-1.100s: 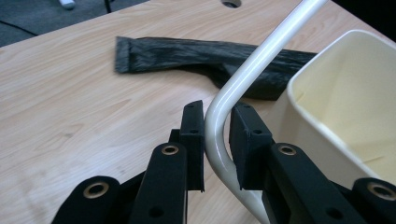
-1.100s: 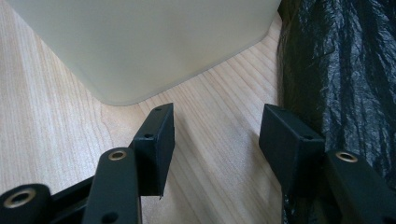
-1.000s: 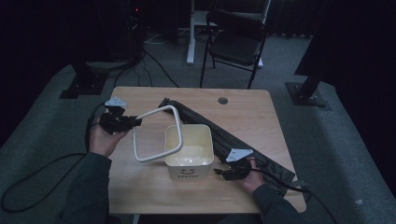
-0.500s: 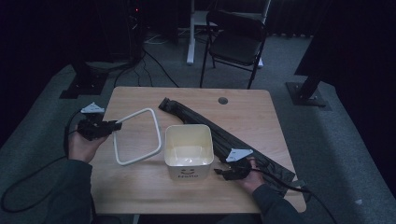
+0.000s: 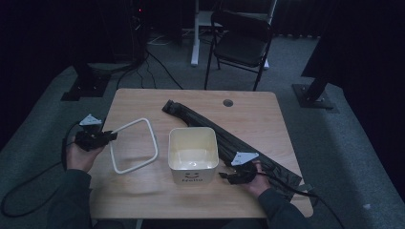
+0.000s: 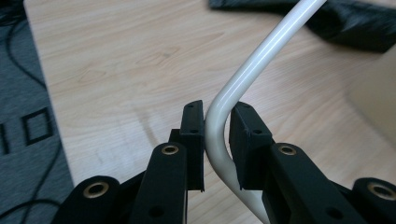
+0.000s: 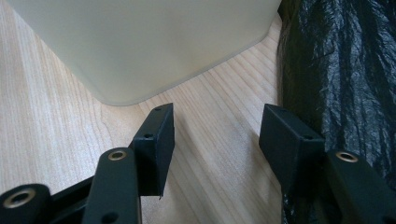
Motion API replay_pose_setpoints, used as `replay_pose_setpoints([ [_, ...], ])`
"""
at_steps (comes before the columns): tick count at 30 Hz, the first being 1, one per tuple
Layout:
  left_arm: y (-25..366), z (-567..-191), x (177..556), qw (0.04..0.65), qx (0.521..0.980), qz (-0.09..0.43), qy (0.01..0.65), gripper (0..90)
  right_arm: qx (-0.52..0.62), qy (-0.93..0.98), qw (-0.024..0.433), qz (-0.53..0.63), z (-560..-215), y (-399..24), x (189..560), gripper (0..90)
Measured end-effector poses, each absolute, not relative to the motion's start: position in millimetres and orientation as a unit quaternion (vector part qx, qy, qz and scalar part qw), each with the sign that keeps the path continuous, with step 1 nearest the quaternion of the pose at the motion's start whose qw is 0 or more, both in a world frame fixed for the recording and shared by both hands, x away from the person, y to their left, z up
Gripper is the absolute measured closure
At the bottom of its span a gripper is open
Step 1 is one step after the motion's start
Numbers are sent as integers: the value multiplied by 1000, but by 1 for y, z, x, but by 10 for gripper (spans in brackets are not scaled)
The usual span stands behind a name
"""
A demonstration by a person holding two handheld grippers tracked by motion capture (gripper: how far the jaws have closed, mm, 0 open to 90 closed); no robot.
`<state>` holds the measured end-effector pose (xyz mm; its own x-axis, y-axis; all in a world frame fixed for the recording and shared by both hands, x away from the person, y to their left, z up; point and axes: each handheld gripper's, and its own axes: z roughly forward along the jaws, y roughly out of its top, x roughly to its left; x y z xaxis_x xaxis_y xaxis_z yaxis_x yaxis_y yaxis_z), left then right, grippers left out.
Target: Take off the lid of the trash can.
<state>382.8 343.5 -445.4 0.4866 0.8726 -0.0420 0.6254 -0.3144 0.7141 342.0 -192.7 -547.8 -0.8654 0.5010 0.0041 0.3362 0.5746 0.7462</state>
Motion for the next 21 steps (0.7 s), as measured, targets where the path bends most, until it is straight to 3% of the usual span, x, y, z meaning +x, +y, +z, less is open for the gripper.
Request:
replay_pose_setpoints([
  [9,329,-470,391,291,805,198,477,764,237,881,104,396,-548,-193,342,448],
  [21,323,-489,396,267,804,207,489,763,237,881,104,396,-548,-193,342,448],
])
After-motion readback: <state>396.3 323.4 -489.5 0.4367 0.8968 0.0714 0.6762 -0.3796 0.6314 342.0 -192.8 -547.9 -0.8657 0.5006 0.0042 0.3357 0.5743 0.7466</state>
